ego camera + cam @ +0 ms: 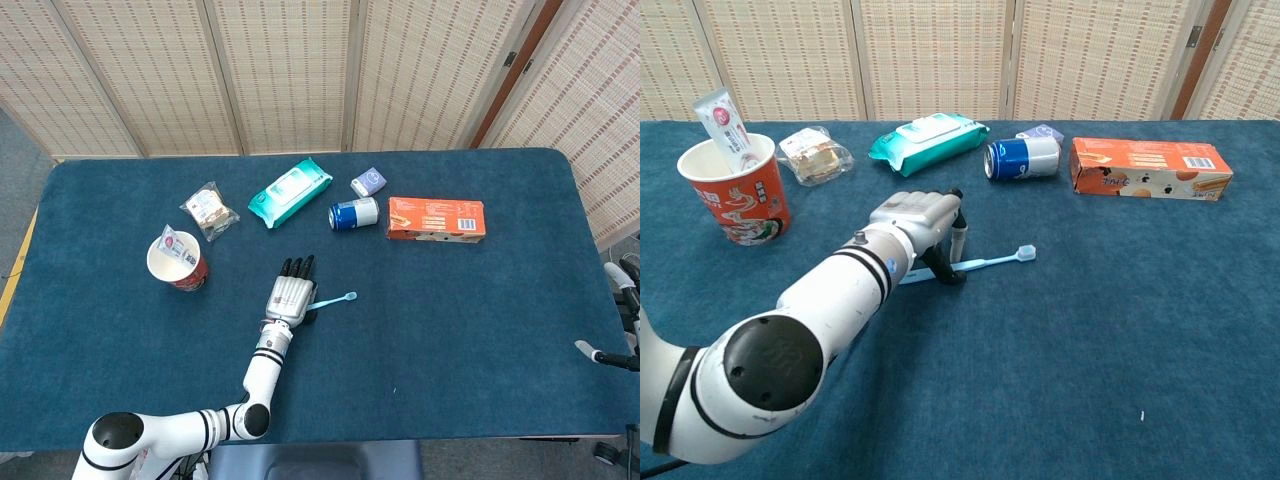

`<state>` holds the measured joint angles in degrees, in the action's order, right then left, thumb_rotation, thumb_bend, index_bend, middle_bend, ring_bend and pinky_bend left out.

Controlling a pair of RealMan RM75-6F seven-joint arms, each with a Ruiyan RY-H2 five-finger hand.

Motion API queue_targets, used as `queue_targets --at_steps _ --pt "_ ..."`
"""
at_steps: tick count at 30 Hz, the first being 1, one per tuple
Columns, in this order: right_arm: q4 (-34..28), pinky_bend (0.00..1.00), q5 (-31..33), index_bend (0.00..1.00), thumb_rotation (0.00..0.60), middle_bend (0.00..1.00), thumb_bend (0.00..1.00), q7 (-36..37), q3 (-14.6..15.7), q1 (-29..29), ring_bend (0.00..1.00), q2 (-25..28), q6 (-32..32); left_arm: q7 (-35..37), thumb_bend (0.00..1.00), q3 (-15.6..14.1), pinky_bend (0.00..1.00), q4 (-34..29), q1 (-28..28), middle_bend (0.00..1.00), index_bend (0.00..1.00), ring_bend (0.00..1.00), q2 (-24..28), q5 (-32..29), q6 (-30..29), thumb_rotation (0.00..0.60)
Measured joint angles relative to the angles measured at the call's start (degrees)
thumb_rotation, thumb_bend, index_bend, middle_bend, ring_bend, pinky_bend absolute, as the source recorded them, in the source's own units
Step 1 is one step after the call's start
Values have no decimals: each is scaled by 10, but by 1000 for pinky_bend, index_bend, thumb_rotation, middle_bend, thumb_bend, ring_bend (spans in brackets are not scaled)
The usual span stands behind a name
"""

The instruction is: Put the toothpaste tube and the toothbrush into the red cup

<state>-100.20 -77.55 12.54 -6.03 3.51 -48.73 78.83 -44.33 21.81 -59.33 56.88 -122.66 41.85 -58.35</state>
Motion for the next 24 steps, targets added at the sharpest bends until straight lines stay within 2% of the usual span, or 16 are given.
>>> queue_targets --at_steps 8,14,24 --pt "-1 252 1 48 600 38 0 -5 0 1 0 -1 -2 17 356 -4 0 -29 -13 0 610 0 14 16 -10 600" --pt "-1 252 2 48 600 38 0 -11 1 3 0 -3 -6 28 358 -8 0 -74 -26 0 611 0 35 28 -21 600" --pt "-3 252 7 48 600 38 0 -26 2 8 0 -8 -14 41 363 -18 0 -219 -59 0 611 0 104 60 -65 600"
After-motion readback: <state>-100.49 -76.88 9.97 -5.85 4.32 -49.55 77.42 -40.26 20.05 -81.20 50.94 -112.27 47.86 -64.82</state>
